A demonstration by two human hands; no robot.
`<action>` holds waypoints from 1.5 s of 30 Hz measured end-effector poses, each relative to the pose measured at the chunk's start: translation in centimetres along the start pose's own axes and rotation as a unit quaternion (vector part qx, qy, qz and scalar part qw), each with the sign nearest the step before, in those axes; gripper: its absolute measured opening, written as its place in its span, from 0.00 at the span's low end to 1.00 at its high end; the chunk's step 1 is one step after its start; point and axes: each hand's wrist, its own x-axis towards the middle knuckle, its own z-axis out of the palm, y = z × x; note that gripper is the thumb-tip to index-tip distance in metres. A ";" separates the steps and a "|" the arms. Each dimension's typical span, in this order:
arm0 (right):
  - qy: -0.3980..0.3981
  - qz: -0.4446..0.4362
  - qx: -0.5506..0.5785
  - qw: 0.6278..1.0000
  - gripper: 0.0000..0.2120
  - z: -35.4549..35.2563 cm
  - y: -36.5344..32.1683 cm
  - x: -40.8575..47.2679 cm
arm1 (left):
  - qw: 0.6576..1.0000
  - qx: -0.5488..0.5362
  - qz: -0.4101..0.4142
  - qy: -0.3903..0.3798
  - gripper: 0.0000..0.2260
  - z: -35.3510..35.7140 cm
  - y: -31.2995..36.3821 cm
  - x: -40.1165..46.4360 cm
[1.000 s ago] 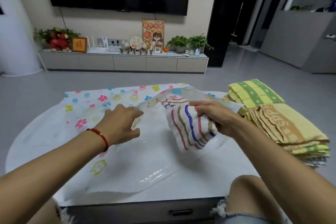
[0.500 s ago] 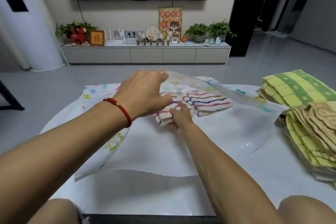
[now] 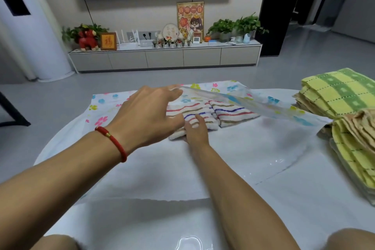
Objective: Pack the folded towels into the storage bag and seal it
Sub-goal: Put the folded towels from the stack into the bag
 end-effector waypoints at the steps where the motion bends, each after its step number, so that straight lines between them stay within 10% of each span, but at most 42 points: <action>1: -0.054 0.022 0.024 0.998 0.30 -0.8 -0.5 0.2 | 1.000 0.001 -0.002 -0.001 0.28 0.0 0.0 0.0; 6: 0.065 -0.028 -0.156 0.985 0.22 -3.5 -0.5 -0.3 | 1.000 -0.005 -0.019 -0.005 0.28 0.0 0.2 0.1; 14: -0.141 -0.050 -0.295 0.944 0.29 -5.8 -3.2 -0.2 | 0.999 -0.005 -0.023 -0.031 0.29 0.0 1.5 -0.6; 20: -0.138 -0.090 -0.487 0.858 0.21 -15.5 -7.6 -5.2 | 0.998 -0.001 -0.002 -0.063 0.30 0.6 3.0 -0.4; 28: 0.149 -0.282 -0.562 0.763 0.09 -33.6 -15.5 -14.1 | 0.997 0.022 0.022 -0.066 0.28 0.6 5.1 0.9; 32: 0.280 -0.136 -0.639 0.703 0.17 -42.9 -19.0 -10.8 | 0.998 0.019 0.021 -0.060 0.28 1.3 6.0 1.2; 36: 0.268 0.072 -0.637 0.720 0.26 -46.8 -18.5 -8.0 | 0.998 0.000 0.002 -0.059 0.27 1.8 6.5 1.7; 45: 0.256 -0.008 -0.631 0.733 0.29 -46.0 -20.7 -9.8 | 0.998 0.011 0.003 -0.067 0.27 1.9 6.0 1.6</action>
